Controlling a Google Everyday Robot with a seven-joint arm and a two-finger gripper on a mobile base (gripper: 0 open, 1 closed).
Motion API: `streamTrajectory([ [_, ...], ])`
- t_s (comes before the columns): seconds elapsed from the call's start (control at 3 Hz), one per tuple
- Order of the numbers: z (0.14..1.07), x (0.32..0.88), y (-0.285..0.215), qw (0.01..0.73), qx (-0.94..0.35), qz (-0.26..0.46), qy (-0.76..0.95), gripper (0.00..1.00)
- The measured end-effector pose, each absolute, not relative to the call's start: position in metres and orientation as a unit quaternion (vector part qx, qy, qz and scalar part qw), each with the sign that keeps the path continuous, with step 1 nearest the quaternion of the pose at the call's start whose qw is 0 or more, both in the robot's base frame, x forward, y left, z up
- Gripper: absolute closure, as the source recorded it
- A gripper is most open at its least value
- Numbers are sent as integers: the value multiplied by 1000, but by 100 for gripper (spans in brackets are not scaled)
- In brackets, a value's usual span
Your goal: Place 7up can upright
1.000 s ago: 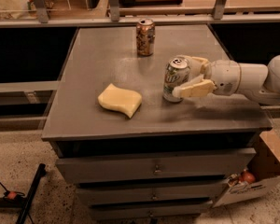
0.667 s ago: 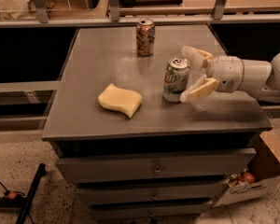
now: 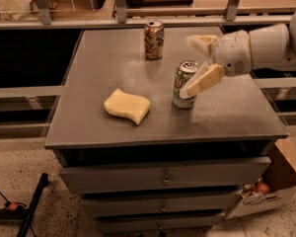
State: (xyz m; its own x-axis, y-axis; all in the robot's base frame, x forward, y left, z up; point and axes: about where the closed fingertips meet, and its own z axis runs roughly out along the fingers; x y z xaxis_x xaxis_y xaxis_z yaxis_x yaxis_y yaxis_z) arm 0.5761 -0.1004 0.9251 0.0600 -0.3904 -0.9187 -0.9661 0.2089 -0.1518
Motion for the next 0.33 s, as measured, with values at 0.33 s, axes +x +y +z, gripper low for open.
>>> streamTrajectory([
  [0.33,936,577,-111,446,-556,248,656,0],
])
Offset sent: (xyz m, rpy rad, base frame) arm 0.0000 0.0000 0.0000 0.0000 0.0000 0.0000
